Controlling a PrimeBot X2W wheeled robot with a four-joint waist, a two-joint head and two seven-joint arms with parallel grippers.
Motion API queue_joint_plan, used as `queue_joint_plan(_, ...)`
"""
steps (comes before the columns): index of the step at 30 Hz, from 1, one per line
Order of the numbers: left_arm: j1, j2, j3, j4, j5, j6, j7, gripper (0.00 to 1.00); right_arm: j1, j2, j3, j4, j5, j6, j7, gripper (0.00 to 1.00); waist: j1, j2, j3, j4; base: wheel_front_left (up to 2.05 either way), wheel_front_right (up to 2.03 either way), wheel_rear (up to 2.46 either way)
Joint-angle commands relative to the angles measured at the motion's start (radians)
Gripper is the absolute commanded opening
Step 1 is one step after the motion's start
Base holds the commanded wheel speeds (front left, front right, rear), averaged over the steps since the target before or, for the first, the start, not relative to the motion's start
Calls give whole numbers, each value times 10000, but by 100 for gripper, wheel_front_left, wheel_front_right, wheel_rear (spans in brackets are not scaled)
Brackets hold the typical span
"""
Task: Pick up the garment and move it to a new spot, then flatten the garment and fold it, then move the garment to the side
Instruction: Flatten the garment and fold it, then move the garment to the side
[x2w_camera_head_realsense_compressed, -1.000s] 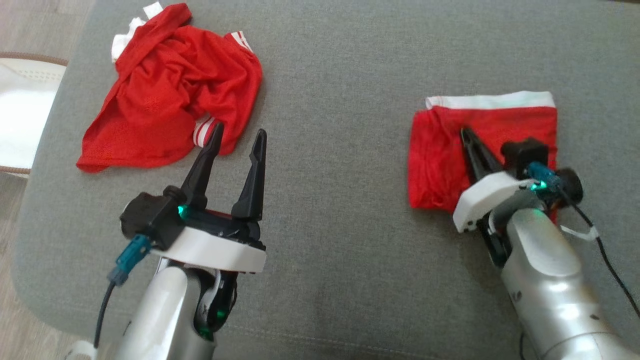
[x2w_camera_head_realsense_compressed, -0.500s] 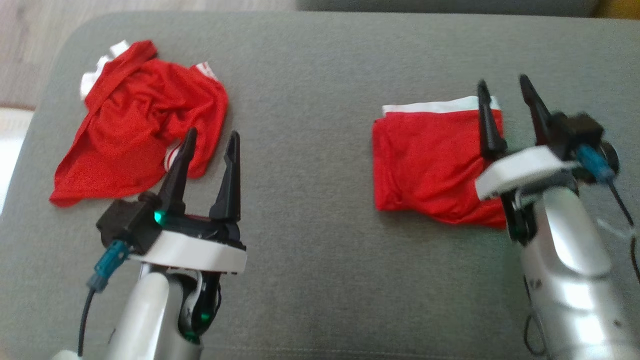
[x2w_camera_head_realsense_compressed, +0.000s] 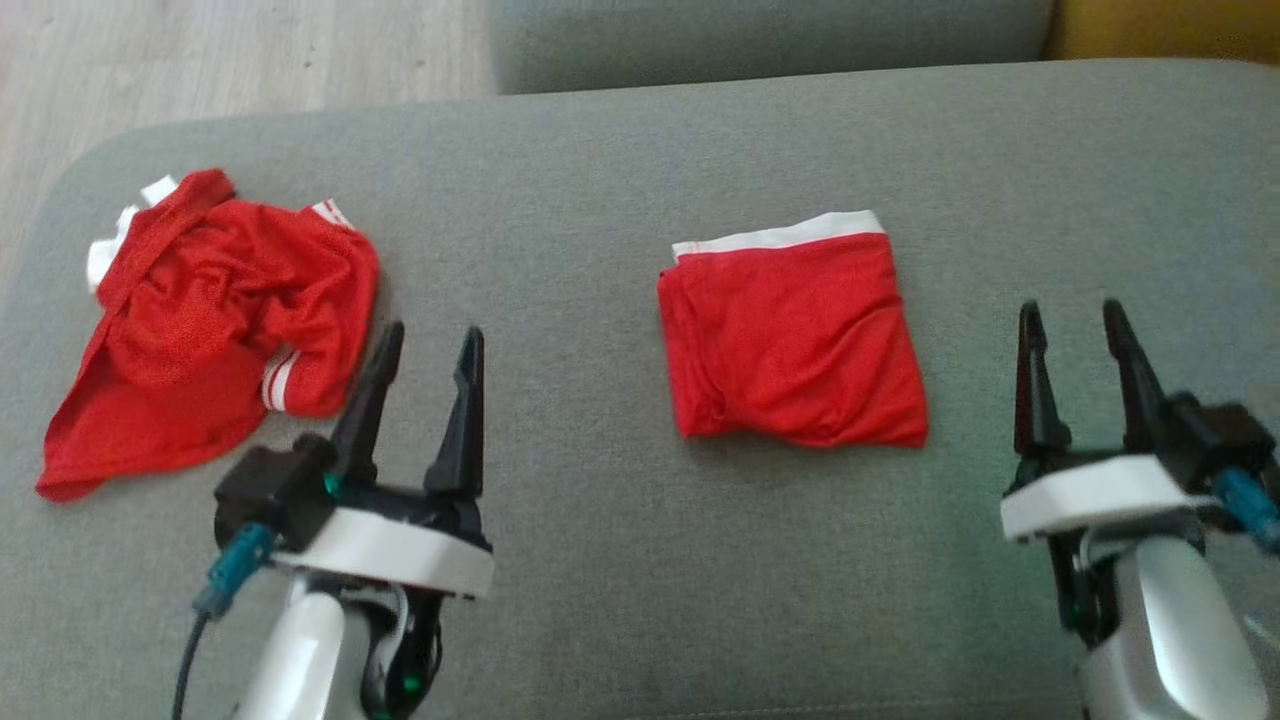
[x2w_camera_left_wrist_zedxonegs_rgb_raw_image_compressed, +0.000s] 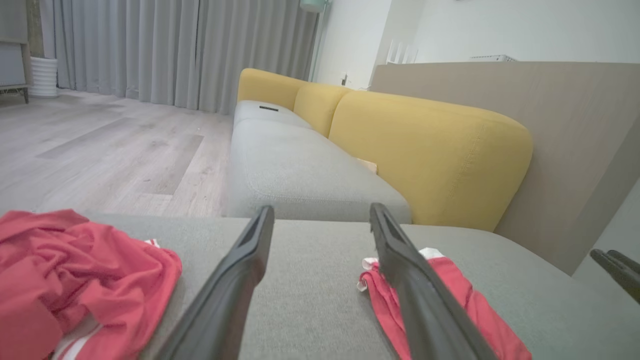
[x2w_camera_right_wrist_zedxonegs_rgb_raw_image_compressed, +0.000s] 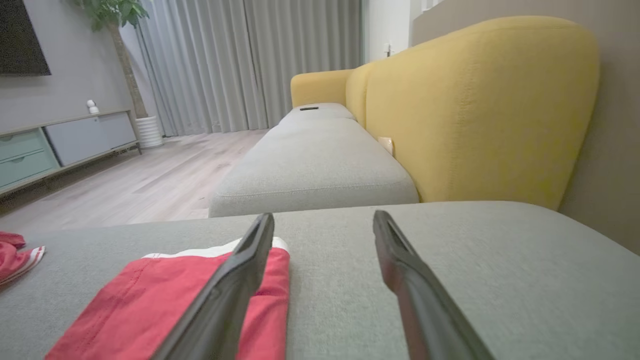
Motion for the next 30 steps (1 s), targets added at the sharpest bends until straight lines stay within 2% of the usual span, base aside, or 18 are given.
queue_joint_plan(1, -188, 62, 312, -260, 125, -75, -53, 100, 33, 20, 272, -419, 54, -9, -108, 100, 0, -1, -62, -76, 0, 0, 0)
queue_joint_plan(8, 38, 62, 263, -106, 132, -88, -53, 100, 515, 20, 401, -536, 120, -9, -108, 100, 0, -1, -156, -183, 0, 0, 0)
queue_joint_plan(19, 70, 62, 277, -193, 98, -55, -53, 100, 460, 20, 318, -561, 99, -9, -108, 100, 0, -1, -173, -80, 0, 0, 0)
queue_joint_plan(30, -231, 62, 180, -317, 134, -50, -53, 100, -179, 20, 310, 91, -316, -9, 106, 100, 0, -1, 453, 221, 0, 0, 0)
